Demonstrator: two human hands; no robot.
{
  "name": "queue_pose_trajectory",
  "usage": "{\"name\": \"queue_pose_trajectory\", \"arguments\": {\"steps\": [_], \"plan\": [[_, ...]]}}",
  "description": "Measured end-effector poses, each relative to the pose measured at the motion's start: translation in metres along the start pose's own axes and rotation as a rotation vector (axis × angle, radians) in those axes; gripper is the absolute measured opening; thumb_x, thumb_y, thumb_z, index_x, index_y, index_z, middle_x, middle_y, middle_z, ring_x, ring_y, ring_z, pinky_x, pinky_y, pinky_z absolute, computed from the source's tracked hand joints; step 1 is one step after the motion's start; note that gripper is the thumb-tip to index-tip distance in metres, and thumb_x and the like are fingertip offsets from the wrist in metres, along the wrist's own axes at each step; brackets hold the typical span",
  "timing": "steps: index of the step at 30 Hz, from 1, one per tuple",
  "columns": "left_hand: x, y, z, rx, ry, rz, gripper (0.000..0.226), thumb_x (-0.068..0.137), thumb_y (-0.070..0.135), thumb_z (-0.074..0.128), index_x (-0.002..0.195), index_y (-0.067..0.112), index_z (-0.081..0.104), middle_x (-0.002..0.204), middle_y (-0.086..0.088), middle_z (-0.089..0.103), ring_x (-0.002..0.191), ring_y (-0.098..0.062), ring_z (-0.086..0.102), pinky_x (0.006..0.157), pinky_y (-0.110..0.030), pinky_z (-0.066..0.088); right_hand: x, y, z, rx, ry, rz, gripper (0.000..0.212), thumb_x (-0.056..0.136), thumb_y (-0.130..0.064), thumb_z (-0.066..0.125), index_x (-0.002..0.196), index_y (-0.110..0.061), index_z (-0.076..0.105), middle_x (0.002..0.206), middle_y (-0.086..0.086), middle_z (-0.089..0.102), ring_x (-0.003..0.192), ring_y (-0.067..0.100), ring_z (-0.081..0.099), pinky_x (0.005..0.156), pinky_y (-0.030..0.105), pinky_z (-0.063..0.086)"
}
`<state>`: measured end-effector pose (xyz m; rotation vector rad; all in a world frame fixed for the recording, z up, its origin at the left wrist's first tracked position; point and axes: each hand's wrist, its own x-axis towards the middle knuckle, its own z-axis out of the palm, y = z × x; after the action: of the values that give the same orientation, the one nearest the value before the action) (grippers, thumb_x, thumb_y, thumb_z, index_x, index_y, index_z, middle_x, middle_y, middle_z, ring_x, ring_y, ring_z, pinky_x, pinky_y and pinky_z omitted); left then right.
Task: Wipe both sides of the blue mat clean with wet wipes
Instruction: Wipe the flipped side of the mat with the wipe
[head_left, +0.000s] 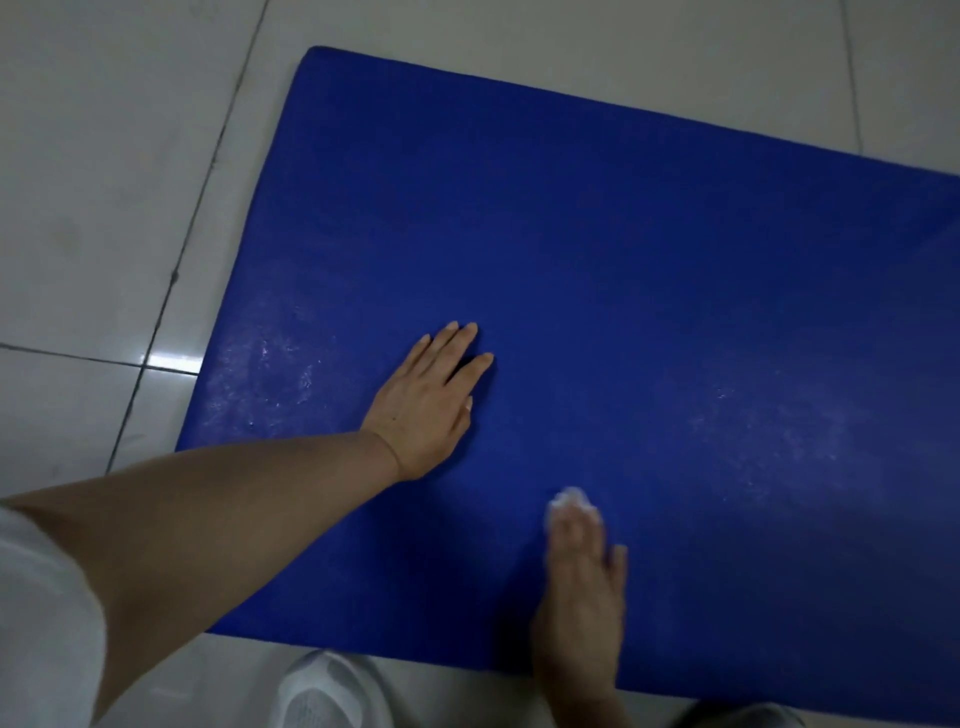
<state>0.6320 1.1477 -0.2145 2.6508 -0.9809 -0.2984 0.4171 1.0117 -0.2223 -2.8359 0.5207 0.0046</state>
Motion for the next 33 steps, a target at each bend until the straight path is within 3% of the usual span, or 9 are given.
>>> {"name": "queue_pose_trajectory", "arguments": {"steps": [2, 4, 10, 13, 16, 22, 25, 29, 33], "plan": [[-0.003, -0.003, -0.001, 0.023, -0.004, -0.001, 0.055, 0.094, 0.024, 0.033, 0.146, 0.01, 0.038, 0.158, -0.013, 0.02, 0.147, -0.027, 0.015, 0.118, -0.04, 0.007, 0.011, 0.014, -0.007, 0.005, 0.052, 0.237, 0.061, 0.087, -0.009, 0.024, 0.147, -0.013, 0.027, 0.157, 0.002, 0.023, 0.143, 0.018, 0.017, 0.114, 0.049, 0.016], [-0.003, -0.003, 0.0, 0.041, 0.004, -0.001, 0.053, 0.093, 0.022, 0.038, 0.144, 0.009, 0.041, 0.157, -0.015, 0.025, 0.145, -0.029, 0.021, 0.117, -0.042, 0.011, 0.032, 0.006, -0.011, 0.019, 0.091, 0.328, 0.056, 0.091, -0.006, 0.032, 0.147, -0.009, 0.026, 0.153, 0.01, 0.031, 0.142, 0.023, 0.019, 0.113, 0.052, 0.023], [-0.002, -0.003, -0.001, 0.063, 0.004, -0.007, 0.051, 0.093, 0.019, 0.046, 0.142, 0.009, 0.044, 0.156, -0.015, 0.027, 0.144, -0.03, 0.024, 0.117, -0.044, 0.014, 0.083, -0.034, 0.008, -0.075, 0.051, -0.205, 0.067, 0.074, 0.006, 0.036, 0.14, 0.0, 0.037, 0.149, 0.014, 0.036, 0.138, 0.026, 0.028, 0.117, 0.038, 0.015], [-0.002, -0.002, -0.001, 0.08, -0.015, -0.012, 0.055, 0.092, 0.026, 0.028, 0.14, 0.009, 0.047, 0.154, -0.015, 0.032, 0.142, -0.031, 0.029, 0.115, -0.045, 0.016, 0.107, 0.012, -0.012, -0.151, 0.052, -0.016, 0.08, 0.064, 0.021, 0.054, 0.14, 0.002, 0.039, 0.148, 0.015, 0.039, 0.136, 0.031, 0.036, 0.113, 0.047, 0.028], [-0.002, -0.003, 0.002, 0.107, -0.03, -0.012, 0.057, 0.091, 0.027, 0.025, 0.14, 0.009, 0.047, 0.154, -0.015, 0.032, 0.142, -0.03, 0.029, 0.115, -0.045, 0.017, 0.118, 0.02, -0.022, -0.104, 0.052, 0.194, 0.079, 0.07, 0.022, 0.052, 0.144, 0.001, 0.034, 0.153, 0.012, 0.029, 0.141, 0.03, 0.025, 0.116, 0.047, 0.02], [-0.001, -0.003, 0.001, 0.125, -0.025, -0.012, 0.058, 0.089, 0.026, 0.026, 0.14, 0.009, 0.047, 0.153, -0.015, 0.032, 0.142, -0.029, 0.028, 0.115, -0.045, 0.017, 0.127, -0.048, 0.001, -0.046, 0.023, -0.245, 0.068, 0.072, 0.01, 0.05, 0.139, 0.001, 0.043, 0.148, 0.014, 0.039, 0.139, 0.027, 0.031, 0.115, 0.043, 0.021], [-0.002, -0.002, 0.002, 0.118, -0.009, 0.0, 0.055, 0.089, 0.024, 0.029, 0.137, 0.008, 0.05, 0.151, -0.017, 0.036, 0.14, -0.031, 0.033, 0.113, -0.047, 0.02, 0.141, -0.011, -0.012, -0.102, 0.004, -0.071, 0.08, 0.065, 0.018, 0.055, 0.141, 0.0, 0.039, 0.149, 0.012, 0.036, 0.138, 0.03, 0.035, 0.112, 0.047, 0.023], [-0.003, -0.005, 0.002, 0.13, 0.002, 0.004, 0.054, 0.089, 0.025, 0.029, 0.137, 0.009, 0.05, 0.151, -0.017, 0.036, 0.14, -0.031, 0.032, 0.113, -0.048, 0.021, 0.15, 0.017, -0.024, -0.048, 0.059, 0.21, 0.077, 0.074, 0.022, 0.047, 0.146, -0.002, 0.031, 0.155, 0.008, 0.024, 0.144, 0.027, 0.018, 0.118, 0.043, 0.009], [-0.002, -0.004, 0.004, 0.115, -0.002, -0.009, 0.055, 0.089, 0.025, 0.029, 0.138, 0.01, 0.048, 0.153, -0.015, 0.033, 0.142, -0.028, 0.028, 0.115, -0.046, 0.022, 0.157, -0.031, -0.01, -0.04, 0.045, -0.051, 0.075, 0.068, 0.017, 0.063, 0.138, 0.002, 0.043, 0.148, 0.015, 0.039, 0.137, 0.031, 0.035, 0.112, 0.045, 0.023]]}}
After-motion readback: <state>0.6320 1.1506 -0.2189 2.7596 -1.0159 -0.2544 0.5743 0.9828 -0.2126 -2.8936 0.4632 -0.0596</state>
